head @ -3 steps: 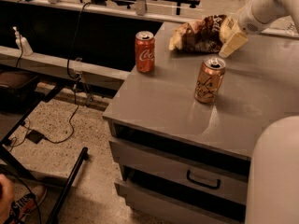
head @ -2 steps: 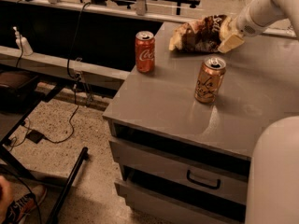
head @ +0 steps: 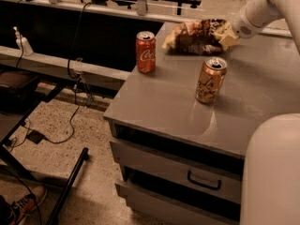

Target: Move brown chip bag near orange can

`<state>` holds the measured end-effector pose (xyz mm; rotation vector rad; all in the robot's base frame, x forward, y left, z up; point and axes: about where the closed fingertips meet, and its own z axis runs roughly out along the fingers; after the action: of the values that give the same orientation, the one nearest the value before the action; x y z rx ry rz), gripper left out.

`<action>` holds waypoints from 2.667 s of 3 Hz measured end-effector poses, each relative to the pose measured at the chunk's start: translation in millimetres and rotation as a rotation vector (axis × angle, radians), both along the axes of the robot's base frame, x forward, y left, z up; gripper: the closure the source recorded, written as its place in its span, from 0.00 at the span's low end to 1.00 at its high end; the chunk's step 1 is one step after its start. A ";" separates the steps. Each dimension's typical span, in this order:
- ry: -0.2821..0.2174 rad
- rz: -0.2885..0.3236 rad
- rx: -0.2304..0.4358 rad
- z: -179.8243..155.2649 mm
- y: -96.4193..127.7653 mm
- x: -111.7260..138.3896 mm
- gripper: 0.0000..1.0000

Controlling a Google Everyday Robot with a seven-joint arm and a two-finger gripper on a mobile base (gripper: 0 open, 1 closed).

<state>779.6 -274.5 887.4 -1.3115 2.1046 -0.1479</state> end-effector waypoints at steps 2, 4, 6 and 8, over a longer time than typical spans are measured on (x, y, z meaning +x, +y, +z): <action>0.018 0.081 0.021 54.1 -5.0 -39.8 1.00; -0.001 0.052 0.057 92.3 -43.6 -80.1 1.00; -0.013 0.074 0.111 112.9 -48.1 -107.0 1.00; 0.060 0.104 0.225 84.9 -35.2 -120.1 1.00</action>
Offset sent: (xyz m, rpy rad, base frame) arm -0.0404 -0.0230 0.0963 0.0292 0.0111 0.1024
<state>659.5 -309.8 972.3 -1.2993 2.0292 0.1698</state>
